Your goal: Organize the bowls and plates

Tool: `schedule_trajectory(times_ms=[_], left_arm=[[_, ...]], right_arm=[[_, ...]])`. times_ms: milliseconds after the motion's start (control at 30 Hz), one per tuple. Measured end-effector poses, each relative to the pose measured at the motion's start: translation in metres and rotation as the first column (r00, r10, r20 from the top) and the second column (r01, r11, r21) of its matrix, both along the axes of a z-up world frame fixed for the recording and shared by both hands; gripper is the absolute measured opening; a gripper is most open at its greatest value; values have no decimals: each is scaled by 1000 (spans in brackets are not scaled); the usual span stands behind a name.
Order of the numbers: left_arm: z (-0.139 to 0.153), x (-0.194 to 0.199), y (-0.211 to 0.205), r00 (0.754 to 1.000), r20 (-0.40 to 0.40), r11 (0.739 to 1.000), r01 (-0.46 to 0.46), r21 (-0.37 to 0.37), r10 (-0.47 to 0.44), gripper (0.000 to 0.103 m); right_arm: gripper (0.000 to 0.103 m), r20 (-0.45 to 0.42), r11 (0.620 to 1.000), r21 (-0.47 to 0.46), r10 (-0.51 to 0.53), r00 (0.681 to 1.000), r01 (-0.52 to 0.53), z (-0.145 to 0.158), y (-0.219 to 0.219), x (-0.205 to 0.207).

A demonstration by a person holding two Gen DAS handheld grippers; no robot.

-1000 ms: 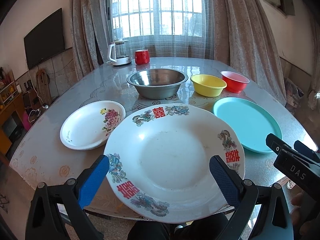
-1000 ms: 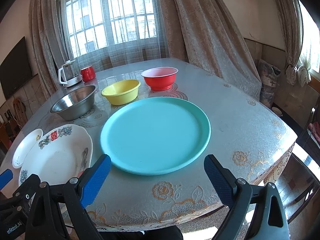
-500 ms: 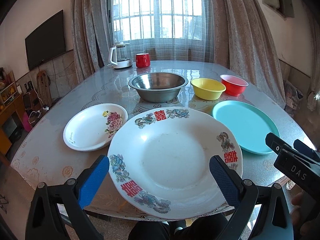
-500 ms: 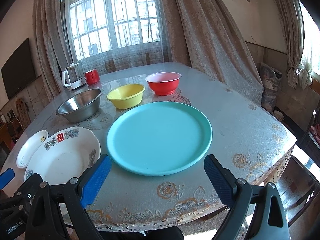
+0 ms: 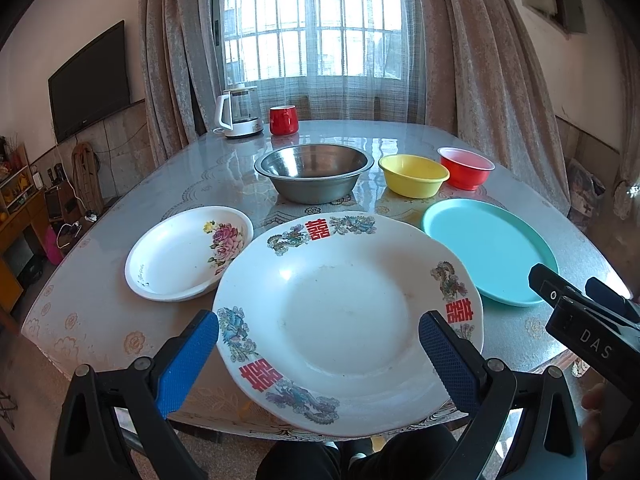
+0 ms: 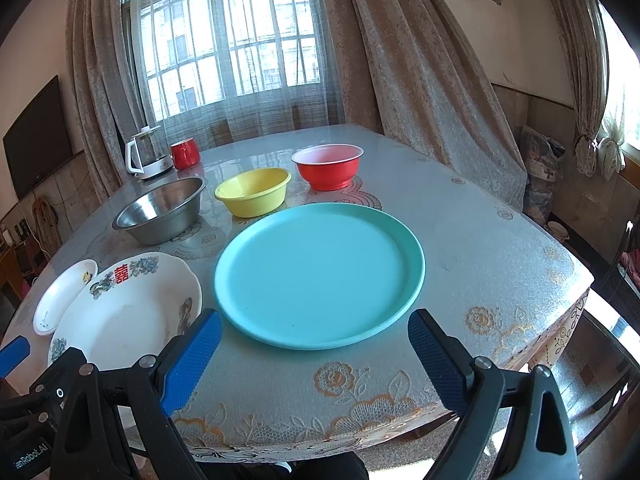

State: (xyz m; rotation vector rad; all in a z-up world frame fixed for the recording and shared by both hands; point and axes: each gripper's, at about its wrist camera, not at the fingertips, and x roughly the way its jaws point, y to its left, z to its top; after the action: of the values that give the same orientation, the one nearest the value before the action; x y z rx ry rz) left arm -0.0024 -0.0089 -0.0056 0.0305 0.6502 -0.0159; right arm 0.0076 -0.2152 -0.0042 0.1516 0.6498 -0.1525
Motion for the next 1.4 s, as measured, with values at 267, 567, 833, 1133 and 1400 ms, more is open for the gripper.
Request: schedule_trajectory(times_ms=[267,567,833,1133,1400], left_arm=[[-1,0,-2,1000,-1,1000,8,5,-8,101],[-3,5,-9,1000,-16,1000,27,16,-27,101],[1,11,-16,997,-23,997,75,33,-74,101],[29,62,-29,960,-82,963,268,-9,-268,64],[24,124,-72,898,-204,919,394,-21,-389,38]], right_arm=[[96,5,1000,2,-2,1000,2,0,-1,1],[96,-9,1000,19,-2,1000,2,-5,-5,4],[96,-17,998,55,8,1000,-7,-7,-16,7],[86,-48,980,201,8,999,1,-2,-76,26],[46,-152,974,217,-37,988,70,-24,-114,47]])
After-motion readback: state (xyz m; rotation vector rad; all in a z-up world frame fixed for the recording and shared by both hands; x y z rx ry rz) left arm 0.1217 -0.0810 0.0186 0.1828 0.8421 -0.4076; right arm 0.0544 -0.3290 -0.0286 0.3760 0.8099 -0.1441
